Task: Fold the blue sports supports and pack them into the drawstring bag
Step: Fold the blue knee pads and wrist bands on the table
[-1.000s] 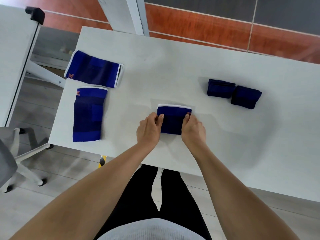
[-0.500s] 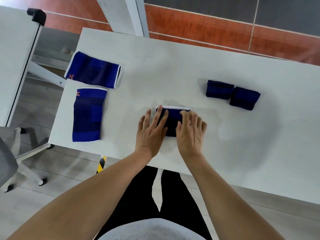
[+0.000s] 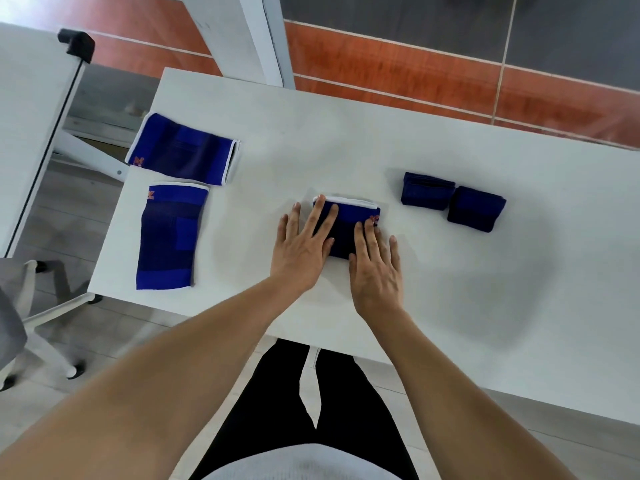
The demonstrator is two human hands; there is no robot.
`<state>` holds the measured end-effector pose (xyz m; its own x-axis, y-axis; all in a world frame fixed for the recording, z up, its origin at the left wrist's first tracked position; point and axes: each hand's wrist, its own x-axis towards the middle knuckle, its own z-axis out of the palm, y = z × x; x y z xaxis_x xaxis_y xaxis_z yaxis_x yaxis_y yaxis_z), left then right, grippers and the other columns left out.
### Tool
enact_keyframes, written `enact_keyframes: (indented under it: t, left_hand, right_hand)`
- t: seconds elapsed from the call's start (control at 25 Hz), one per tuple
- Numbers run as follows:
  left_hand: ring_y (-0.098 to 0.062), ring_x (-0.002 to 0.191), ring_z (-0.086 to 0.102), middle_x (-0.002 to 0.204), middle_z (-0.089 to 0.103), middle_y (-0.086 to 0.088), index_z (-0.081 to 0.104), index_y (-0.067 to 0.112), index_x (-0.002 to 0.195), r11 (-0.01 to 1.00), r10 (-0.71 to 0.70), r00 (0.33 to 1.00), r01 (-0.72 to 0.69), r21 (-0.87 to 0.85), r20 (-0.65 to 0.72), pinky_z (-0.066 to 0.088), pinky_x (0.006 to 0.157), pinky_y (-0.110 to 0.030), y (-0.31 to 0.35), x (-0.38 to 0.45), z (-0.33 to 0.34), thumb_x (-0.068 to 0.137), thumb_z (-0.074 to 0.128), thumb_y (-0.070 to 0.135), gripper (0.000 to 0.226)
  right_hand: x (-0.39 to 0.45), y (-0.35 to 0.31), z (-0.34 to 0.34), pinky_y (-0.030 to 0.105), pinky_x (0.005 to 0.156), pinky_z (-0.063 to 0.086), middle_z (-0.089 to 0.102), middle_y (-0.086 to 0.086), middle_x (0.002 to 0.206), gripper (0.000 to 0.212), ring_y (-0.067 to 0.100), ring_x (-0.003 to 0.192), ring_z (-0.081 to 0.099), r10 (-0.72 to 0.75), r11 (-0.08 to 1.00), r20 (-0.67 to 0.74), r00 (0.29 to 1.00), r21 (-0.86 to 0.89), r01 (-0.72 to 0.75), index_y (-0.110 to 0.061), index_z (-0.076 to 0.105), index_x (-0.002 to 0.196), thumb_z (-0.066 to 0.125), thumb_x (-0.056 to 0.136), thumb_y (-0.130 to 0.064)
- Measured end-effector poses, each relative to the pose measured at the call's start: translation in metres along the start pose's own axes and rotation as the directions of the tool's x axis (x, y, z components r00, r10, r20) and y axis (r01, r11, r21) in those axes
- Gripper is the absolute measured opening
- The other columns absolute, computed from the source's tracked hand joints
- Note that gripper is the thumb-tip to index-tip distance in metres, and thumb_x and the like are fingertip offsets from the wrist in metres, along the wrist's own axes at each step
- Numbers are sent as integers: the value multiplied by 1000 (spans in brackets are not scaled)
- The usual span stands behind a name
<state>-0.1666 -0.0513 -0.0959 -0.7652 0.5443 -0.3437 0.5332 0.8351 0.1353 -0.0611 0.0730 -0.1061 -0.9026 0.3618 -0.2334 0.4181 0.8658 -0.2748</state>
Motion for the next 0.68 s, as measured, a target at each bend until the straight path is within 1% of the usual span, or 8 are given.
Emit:
enact_keyframes:
  t: [0.08,0.16,0.24,0.36,0.44,0.52,0.68]
  left_hand:
    - [-38,153,3,167,-15,7,-5,34,158,1000,-18,1000,17,21,21,12,123,-51,3,19,-10,107,26,41,61]
    - [-39,153,3,167,-16,7,-5,34,159,999,-37,998,35,34,46,12,123,-51,6,34,-20,107,27,39,61]
    - [-38,153,5,168,-14,6,-3,32,159,999,-26,998,25,27,60,15,122,-49,6,42,-28,107,30,36,62]
    - [-36,151,15,169,-3,2,8,28,159,1000,-9,1000,9,-24,7,23,118,-45,4,31,-34,105,38,30,62]
    - [-34,150,19,169,5,0,14,27,158,994,-61,997,58,-89,-35,26,116,-44,-6,10,-38,103,41,26,62]
    - [-33,150,20,168,11,-1,19,27,157,981,-137,990,130,-145,-41,27,116,-44,-28,-19,-37,101,44,25,61]
    - [-34,148,25,165,19,-9,26,22,154,932,-328,945,320,-170,-19,30,115,-47,-90,-72,-30,97,49,23,61]
  right_hand:
    - [21,-1,-10,43,127,7,18,9,168,58,23,155,16,6,1000,28,1000,-19,-5,-10,19,160,34,106,-25]
    - [39,-1,-18,41,127,2,12,7,169,58,22,156,10,7,1000,67,998,-23,-6,-11,14,161,32,107,-25]
    - [47,-2,-22,41,127,1,7,6,170,59,20,156,6,10,999,81,997,-38,-7,-12,10,161,31,108,-25]
    - [49,-1,-25,41,127,0,4,5,170,59,19,156,3,5,997,81,997,-75,1,-13,7,161,29,108,-26]
    - [50,-1,-27,41,127,-1,3,5,170,60,19,156,3,-1,996,96,995,-86,9,-14,6,161,28,108,-26]
    - [49,-4,-31,43,127,1,4,5,170,60,20,156,5,-1,994,108,994,-113,13,-14,6,161,29,107,-25]
    - [47,-18,-42,42,126,9,19,6,167,60,23,155,15,5,996,58,998,-91,0,-12,17,160,37,105,-22]
